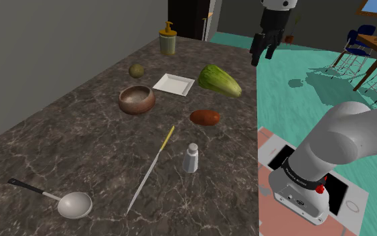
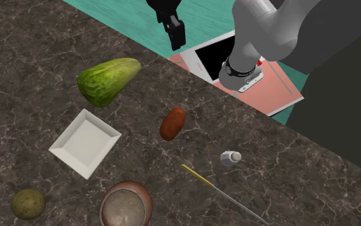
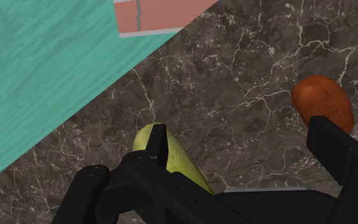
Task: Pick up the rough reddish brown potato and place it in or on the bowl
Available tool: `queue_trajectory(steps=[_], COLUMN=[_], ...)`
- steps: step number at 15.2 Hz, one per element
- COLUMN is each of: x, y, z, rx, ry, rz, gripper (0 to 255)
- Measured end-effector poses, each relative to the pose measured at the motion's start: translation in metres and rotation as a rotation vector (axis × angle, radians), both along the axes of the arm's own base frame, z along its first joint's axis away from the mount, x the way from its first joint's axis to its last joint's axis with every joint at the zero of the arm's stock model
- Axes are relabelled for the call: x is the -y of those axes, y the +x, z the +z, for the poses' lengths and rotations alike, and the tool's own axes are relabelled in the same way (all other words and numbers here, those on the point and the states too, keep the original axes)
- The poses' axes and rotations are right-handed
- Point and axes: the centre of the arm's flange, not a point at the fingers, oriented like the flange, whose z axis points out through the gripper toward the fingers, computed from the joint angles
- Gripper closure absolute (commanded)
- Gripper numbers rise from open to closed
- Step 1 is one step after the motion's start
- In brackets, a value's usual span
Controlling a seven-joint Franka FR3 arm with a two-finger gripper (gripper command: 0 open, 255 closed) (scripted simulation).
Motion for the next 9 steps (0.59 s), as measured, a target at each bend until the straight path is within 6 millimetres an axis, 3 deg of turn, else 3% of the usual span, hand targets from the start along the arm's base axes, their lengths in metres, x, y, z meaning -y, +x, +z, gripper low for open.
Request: queue_trajectory(steps=[3, 9], x=[-0.01, -0.05], y=[0.004, 0.011], z=[-0.012, -0.075], rx=[0.01, 0.063], ry=[0.003, 0.015], rz=[0.039, 0.223], gripper=[0, 0])
